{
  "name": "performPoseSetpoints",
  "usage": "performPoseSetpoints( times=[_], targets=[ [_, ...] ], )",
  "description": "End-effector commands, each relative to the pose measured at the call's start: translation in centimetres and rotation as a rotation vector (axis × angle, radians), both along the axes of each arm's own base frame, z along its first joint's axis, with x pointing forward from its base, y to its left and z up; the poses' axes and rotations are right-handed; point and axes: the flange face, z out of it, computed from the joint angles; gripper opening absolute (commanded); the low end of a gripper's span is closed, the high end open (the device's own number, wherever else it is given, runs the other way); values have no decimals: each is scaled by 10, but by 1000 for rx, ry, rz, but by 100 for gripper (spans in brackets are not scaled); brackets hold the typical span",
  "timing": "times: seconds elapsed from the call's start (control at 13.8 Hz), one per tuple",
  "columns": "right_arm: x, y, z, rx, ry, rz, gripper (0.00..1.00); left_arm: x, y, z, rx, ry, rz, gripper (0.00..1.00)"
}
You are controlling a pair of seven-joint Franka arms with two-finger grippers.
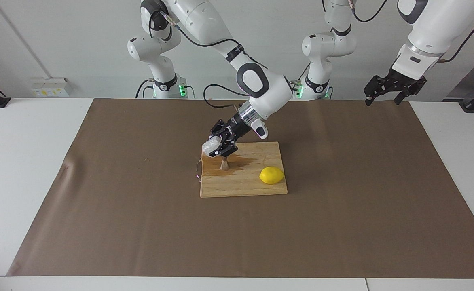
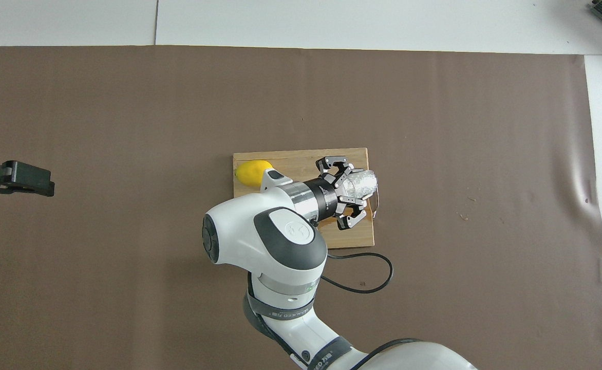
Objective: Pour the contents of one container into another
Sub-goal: 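Tilt the clear glass with the right gripper to pour into the cup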
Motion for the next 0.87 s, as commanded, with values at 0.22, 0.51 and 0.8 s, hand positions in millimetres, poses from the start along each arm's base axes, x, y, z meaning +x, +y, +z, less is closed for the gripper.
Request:
performPoseSetpoints(
  times=[0.22,0.51,0.8],
  targets=[
    [-15,-7,-1,-64,-20,80,0,-3,3,0,-10,11,-2,100],
    [-22,-7,-5,-78,-24,118,0,-3,3,0,-10,13,-2,100],
    [-21,-8,-6,-96,-30,133,0,-3,3,0,-10,13,-2,100]
  ],
)
